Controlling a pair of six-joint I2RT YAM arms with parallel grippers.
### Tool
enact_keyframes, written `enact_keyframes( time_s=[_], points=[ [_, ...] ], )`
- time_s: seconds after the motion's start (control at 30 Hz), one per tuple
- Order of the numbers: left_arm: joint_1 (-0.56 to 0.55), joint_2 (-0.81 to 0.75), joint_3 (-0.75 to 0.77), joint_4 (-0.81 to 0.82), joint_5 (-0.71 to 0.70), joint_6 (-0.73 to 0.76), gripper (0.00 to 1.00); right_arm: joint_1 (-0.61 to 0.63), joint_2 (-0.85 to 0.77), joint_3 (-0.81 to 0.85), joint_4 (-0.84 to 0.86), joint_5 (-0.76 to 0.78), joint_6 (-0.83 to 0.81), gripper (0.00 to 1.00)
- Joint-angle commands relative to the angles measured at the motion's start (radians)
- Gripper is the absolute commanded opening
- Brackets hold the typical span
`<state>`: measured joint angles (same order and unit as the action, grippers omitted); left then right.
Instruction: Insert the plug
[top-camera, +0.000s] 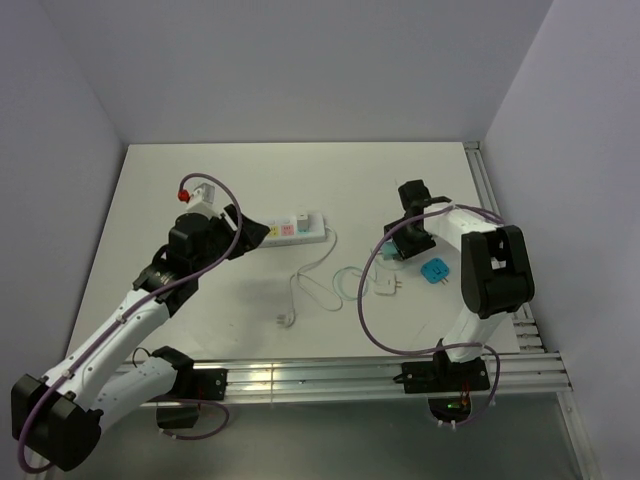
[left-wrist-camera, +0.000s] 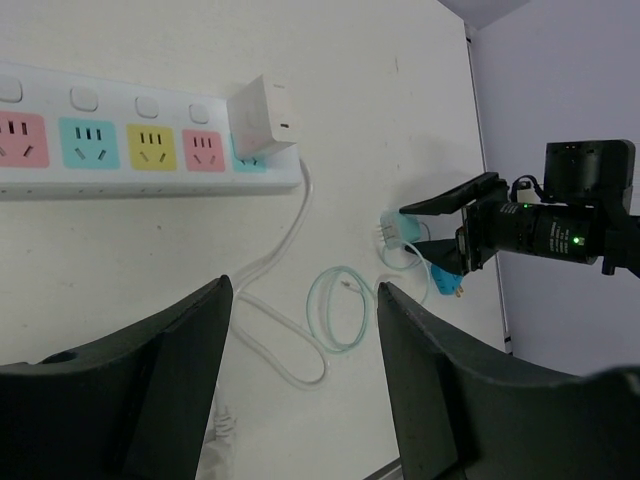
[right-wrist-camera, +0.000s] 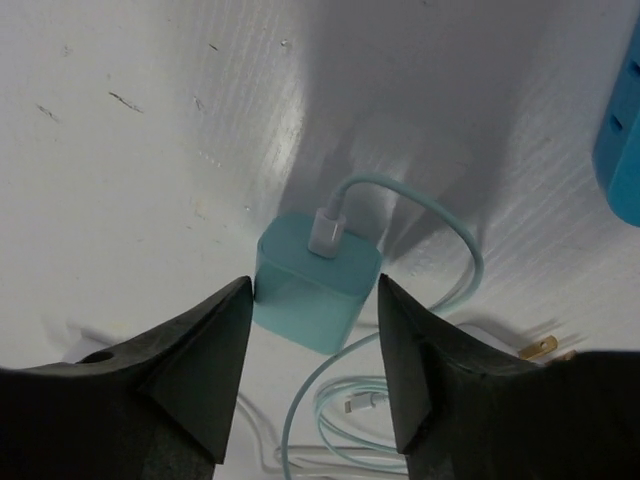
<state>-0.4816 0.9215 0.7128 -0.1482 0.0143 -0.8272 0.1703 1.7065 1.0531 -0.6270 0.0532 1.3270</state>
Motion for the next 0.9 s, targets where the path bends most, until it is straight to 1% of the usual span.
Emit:
enact_keyframes(
  time_s=[0.0, 0.07, 0.23, 0.33, 0.47, 0.53, 0.6, 0.67, 0.73, 0.8, 0.83, 0.87],
  points=[
    [-0.003, 0.003, 0.056, 0.025, 0.016, 0.026, 0.66, 0.005, 0.036, 0.022, 0.018, -0.009, -0.089, 0.64],
    [-0.005, 0.011, 0.056, 0.03, 0.026, 0.027, 0.66, 0.006, 0.018, 0.024, 0.035, -0.026, -0.144, 0.68],
    [-0.003, 0.02, 0.054, 0.041, 0.039, 0.028, 0.66, 0.012, -0.024, 0.044, -0.005, 0.026, -0.236, 0.71],
    [-0.003, 0.025, 0.053, 0.052, 0.053, 0.025, 0.66, 0.003, -0.009, 0.054, -0.022, 0.013, -0.267, 0.66],
    [-0.005, 0.034, 0.062, 0.052, 0.065, 0.028, 0.66, 0.001, 0.01, 0.056, -0.004, 0.007, -0.259, 0.64],
    [-0.005, 0.034, 0.063, 0.044, 0.07, 0.031, 0.66, 0.001, 0.034, 0.074, -0.008, 0.017, -0.253, 0.59],
    [-0.005, 0.031, 0.071, 0.033, 0.075, 0.039, 0.66, 0.001, 0.048, 0.082, -0.01, 0.023, -0.25, 0.57],
    [-0.005, 0.031, 0.077, 0.022, 0.078, 0.045, 0.66, 0.001, 0.059, 0.074, 0.007, 0.016, -0.249, 0.51],
    [-0.005, 0.033, 0.085, 0.013, 0.082, 0.05, 0.66, 0.001, 0.07, 0.067, 0.016, 0.005, -0.235, 0.49],
    [-0.005, 0.033, 0.089, 0.013, 0.088, 0.053, 0.66, 0.0, 0.088, 0.073, 0.009, 0.007, -0.23, 0.51],
    [-0.005, 0.034, 0.093, 0.013, 0.093, 0.053, 0.66, 0.0, 0.093, 0.076, 0.006, 0.005, -0.227, 0.56],
    [-0.005, 0.034, 0.097, 0.013, 0.095, 0.056, 0.66, 0.0, 0.099, 0.082, -0.002, 0.005, -0.227, 0.59]
  ],
)
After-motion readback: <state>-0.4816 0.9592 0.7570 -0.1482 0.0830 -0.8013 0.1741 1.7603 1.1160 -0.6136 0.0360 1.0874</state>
